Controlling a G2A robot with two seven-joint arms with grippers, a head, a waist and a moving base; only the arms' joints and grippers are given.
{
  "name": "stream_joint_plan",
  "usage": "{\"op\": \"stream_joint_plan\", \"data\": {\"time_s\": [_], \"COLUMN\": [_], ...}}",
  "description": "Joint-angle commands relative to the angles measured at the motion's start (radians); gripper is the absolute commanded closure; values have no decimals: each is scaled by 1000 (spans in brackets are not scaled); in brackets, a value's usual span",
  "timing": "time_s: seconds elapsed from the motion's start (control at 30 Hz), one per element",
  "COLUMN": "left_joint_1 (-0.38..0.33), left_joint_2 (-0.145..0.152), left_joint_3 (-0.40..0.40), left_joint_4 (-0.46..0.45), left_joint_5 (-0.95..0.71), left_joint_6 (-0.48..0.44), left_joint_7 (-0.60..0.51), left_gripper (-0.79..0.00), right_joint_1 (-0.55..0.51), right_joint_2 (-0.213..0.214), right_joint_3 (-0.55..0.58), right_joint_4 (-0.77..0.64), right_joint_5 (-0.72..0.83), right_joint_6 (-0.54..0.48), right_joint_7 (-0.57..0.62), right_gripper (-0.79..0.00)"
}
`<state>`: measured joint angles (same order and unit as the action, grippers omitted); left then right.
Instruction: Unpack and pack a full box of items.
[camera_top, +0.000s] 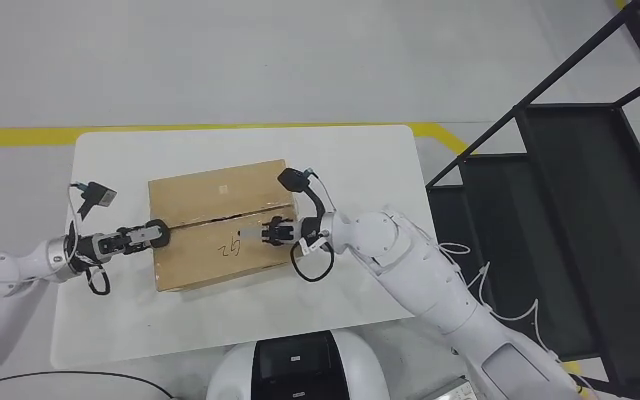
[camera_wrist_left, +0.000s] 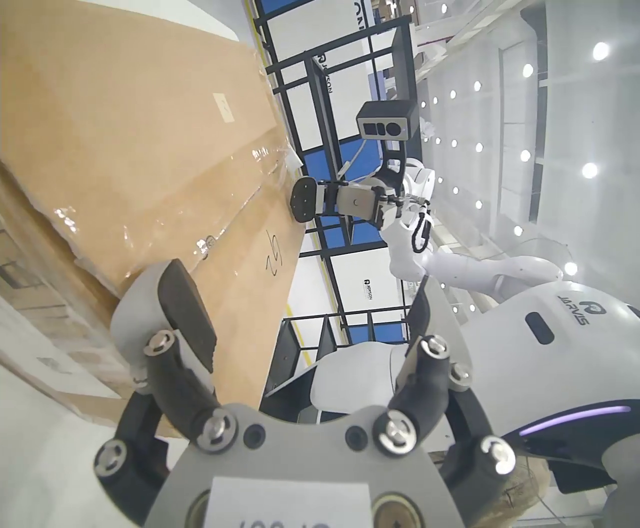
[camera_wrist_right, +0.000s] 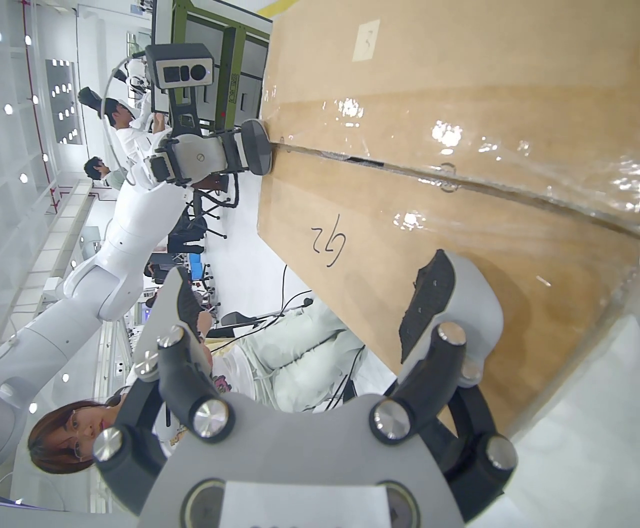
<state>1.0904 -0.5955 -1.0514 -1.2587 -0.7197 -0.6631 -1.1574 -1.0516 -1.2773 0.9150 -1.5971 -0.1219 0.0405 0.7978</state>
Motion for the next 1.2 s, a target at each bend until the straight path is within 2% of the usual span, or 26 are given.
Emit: {"op": "stream_joint_plan", "data": {"time_s": [0.0,0.27,0.53,0.73,0.93,1.17], "left_joint_1": [-6,-6,-6,-6,-6,-6], "left_joint_2": [-3,-3,-3,-3,-3,-3], "left_joint_3": [4,4,4,4,4,4], "left_joint_4": [10,10,10,10,10,10], "left_joint_5": [-8,-8,-8,-8,-8,-8], "left_joint_6": [7,7,7,7,7,7], "left_joint_7": [-6,-6,-6,-6,-6,-6], "left_gripper": [-785,-785,-785,-785,-785,-785], "right_joint_1": [-8,-62,-224,-317,-343,-334], "right_joint_2": [1,15,53,66,67,56], "right_joint_3": [9,91,234,278,245,213], "right_joint_4": [-14,-89,-194,-281,-209,-94], "right_joint_5": [15,56,13,79,60,109], "right_joint_6": [-3,7,121,176,148,128], "right_joint_7": [-12,-53,-52,-8,-36,-134], "right_gripper": [-785,-785,-785,-785,-785,-785]}}
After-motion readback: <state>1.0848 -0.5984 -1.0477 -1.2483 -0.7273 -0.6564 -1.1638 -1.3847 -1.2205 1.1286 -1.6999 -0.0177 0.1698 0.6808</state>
